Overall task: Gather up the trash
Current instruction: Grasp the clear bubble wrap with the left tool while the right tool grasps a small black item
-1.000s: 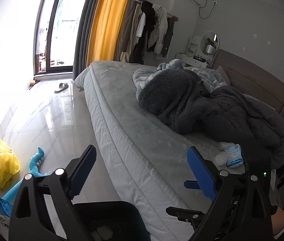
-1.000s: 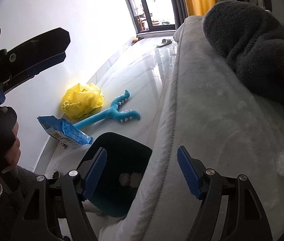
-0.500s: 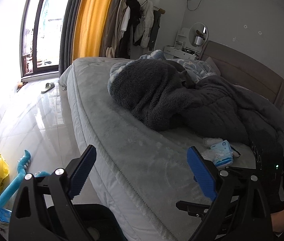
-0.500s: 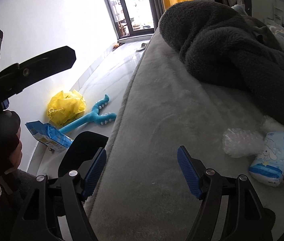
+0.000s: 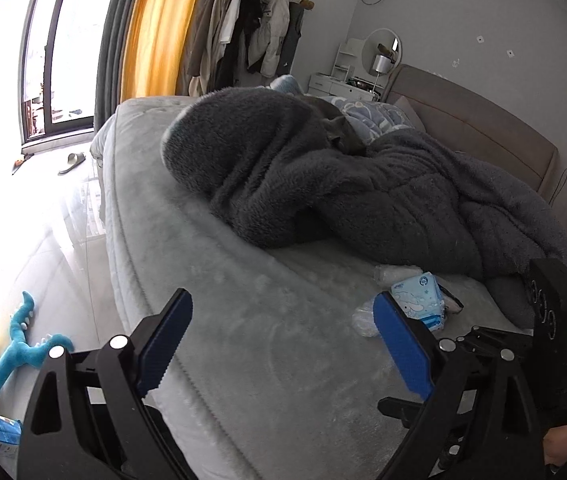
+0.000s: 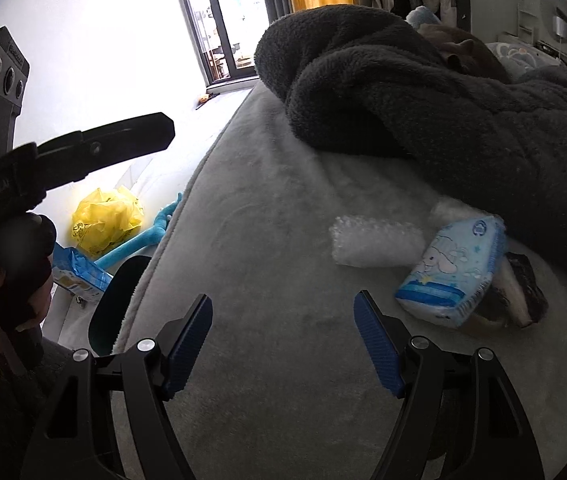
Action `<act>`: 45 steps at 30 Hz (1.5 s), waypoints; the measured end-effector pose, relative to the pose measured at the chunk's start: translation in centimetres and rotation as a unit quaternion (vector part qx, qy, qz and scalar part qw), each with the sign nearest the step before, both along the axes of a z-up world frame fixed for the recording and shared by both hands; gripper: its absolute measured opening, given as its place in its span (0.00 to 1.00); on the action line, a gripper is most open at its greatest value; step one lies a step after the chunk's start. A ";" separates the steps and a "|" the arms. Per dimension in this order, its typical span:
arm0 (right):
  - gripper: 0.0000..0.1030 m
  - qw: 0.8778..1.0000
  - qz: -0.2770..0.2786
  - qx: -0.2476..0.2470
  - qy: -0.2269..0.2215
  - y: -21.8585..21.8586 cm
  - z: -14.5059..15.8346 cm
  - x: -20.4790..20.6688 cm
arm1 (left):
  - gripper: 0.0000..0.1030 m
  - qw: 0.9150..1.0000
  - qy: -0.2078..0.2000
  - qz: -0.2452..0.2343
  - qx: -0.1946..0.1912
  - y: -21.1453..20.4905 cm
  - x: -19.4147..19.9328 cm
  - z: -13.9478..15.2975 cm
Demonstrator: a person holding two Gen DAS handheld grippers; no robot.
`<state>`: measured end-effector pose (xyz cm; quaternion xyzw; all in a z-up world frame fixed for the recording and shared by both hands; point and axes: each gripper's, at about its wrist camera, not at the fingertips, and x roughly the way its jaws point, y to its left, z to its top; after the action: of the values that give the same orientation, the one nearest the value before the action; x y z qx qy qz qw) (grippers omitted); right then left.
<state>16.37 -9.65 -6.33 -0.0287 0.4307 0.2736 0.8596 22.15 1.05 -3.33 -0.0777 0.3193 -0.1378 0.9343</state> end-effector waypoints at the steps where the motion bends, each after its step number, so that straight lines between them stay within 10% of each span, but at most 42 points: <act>1: 0.72 1.000 -0.004 0.001 0.001 -0.5 0.0 -0.1 | 0.91 1.000 0.002 -0.002 0.001 -0.4 0.2 -0.2; 27: 0.72 0.997 -0.063 0.021 0.036 -8.7 -2.1 -0.5 | 0.91 0.998 0.066 -0.014 -0.015 -6.4 3.6 -4.8; 37: 0.37 0.997 -0.060 0.022 0.043 -10.3 -3.0 -1.4 | 0.90 0.997 0.074 -0.027 -0.017 -8.6 4.4 -5.7; 45: 0.32 0.997 -0.056 0.037 0.044 -11.1 -2.8 -1.8 | 0.85 0.995 0.087 -0.030 -0.031 -9.4 5.0 -6.4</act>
<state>14.54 -20.75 -9.11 0.0396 0.4589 0.2422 0.8539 27.12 -8.37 -9.74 -0.1092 0.3975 -0.1687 0.8953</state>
